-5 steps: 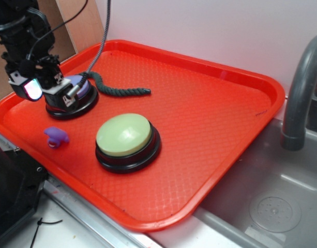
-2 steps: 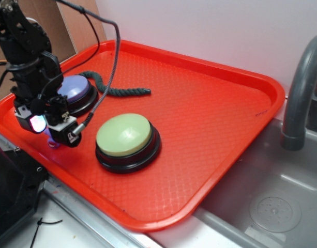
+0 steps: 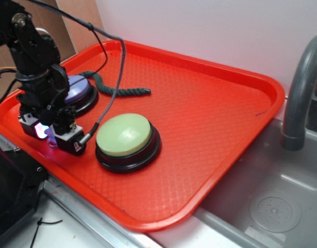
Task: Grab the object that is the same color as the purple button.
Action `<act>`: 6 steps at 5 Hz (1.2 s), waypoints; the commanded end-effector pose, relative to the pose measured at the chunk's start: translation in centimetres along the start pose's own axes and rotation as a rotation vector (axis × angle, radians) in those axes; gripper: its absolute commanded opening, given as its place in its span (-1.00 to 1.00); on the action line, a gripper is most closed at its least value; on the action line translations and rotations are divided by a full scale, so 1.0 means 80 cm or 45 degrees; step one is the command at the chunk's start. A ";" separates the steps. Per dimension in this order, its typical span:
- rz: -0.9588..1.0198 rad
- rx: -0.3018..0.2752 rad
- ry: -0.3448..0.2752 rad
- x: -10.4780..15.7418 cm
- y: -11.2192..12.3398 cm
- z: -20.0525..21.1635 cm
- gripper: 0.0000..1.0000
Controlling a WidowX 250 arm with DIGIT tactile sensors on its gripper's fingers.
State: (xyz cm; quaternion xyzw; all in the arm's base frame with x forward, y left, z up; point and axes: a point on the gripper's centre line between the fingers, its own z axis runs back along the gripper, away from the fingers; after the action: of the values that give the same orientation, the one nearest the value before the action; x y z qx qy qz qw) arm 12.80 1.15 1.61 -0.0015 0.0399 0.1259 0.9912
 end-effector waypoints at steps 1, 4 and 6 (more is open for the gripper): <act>0.054 -0.008 -0.011 0.002 0.003 0.012 -1.00; 0.014 -0.192 0.041 0.047 -0.015 0.136 -1.00; -0.071 -0.178 -0.189 0.071 -0.062 0.245 -1.00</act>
State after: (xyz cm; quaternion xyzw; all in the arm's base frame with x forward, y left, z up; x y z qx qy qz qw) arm 21.21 -1.91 19.23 -0.0594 -0.0179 0.0996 0.9931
